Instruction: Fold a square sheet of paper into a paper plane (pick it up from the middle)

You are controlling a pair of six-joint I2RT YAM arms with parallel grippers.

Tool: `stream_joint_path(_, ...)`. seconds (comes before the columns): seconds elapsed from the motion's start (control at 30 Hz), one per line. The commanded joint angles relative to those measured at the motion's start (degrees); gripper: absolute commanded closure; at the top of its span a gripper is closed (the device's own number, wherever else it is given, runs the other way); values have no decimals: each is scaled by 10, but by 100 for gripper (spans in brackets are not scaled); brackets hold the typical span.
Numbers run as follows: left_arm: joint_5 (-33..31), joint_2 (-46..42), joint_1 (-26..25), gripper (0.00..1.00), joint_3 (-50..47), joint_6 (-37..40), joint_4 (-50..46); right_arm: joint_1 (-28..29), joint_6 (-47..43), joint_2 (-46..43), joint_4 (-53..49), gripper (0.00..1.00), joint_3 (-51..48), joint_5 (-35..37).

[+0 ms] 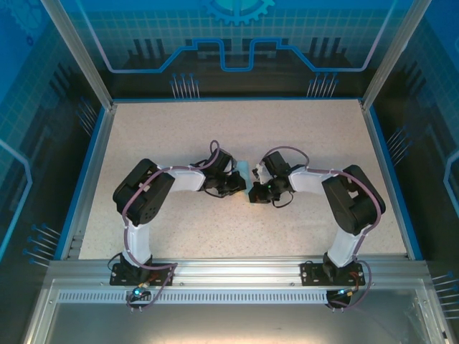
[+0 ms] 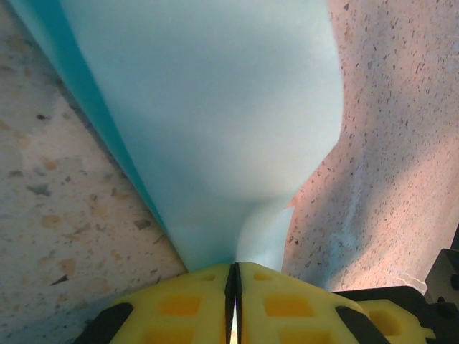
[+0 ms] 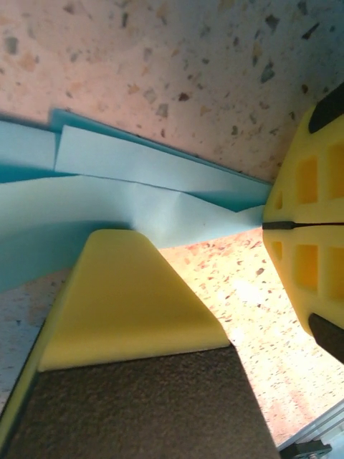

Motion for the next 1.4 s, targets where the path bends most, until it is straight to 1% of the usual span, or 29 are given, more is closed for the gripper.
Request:
stream_joint_path(0.0,-45,28,-1,85,-1,7,-50,-1,-23,-6,-92,94,-32,-27)
stream_joint_path(0.13,-44,28,-1,85,-1,8,-50,-1,-35,-13,-105,94,-40,-40)
stream_joint_path(0.27,-45,27,-1,85,-1,8,-49,-4,-37,-43,-110,93,-40,-58)
stream_joint_path(0.37,-44,28,0,85,-2,7,-49,-8,-28,-72,-93,93,-36,-57)
stream_joint_path(0.47,-44,27,-1,85,-1,7,-48,-11,-9,-82,-66,93,-27,-50)
stream_joint_path(0.67,-43,27,-1,85,0,7,-49,-4,6,-37,-42,92,19,-28)
stream_joint_path(0.87,-39,27,-1,85,-1,-2,-39,0,8,-7,-36,92,35,-13)
stream_joint_path(1.1,-39,24,0,84,1,-21,-18,0,11,7,-44,92,20,7)
stream_joint_path(1.37,-58,20,1,83,4,-53,5,-4,7,4,-55,93,-24,13)
